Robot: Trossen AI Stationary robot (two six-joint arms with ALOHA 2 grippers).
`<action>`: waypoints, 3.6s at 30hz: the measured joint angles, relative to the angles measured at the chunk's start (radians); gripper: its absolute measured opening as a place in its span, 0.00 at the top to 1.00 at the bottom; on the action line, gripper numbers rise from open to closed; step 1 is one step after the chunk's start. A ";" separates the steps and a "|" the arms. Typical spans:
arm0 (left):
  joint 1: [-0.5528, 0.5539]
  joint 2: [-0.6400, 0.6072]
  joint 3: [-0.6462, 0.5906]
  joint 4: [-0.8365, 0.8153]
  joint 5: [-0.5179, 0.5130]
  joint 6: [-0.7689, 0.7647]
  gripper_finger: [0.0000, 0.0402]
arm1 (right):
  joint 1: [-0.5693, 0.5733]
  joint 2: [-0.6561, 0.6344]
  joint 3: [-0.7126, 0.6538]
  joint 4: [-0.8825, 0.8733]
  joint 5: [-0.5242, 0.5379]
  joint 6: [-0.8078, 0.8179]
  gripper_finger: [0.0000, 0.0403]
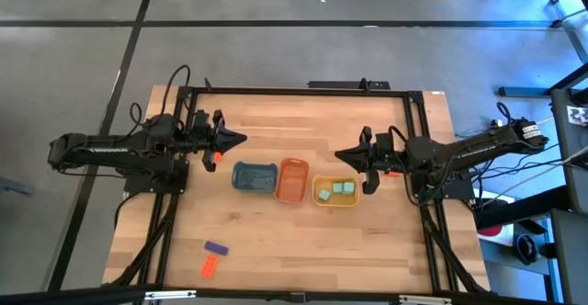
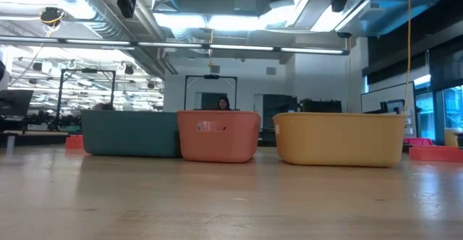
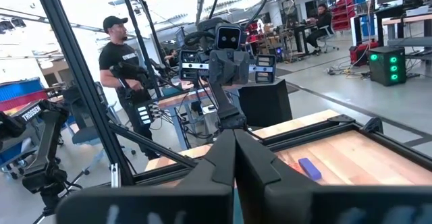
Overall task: Sort & place blocks by color
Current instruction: Put the top left orange rectangular block into the blue bin
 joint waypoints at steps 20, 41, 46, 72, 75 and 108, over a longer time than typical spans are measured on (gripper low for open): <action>0.071 0.046 0.202 -0.394 -0.137 -0.084 0.66 | 0.000 0.000 0.000 0.000 0.000 0.003 1.00; 0.247 0.361 0.113 -1.131 -0.327 -0.674 0.46 | -0.001 0.001 0.000 -0.013 0.000 -0.030 1.00; 0.242 0.360 0.025 -1.023 -0.340 -0.713 0.46 | -0.001 0.001 0.000 -0.017 0.000 -0.030 1.00; 0.263 0.611 0.009 -0.908 -0.302 -0.636 0.47 | -0.005 0.001 0.000 -0.016 0.000 -0.027 1.00; 0.263 0.625 0.009 -0.907 -0.279 -0.630 0.47 | -0.005 0.000 0.000 -0.016 0.000 -0.027 1.00; -0.031 0.047 0.171 -0.319 -0.237 -0.141 0.68 | -0.005 0.000 0.000 -0.007 0.001 -0.024 1.00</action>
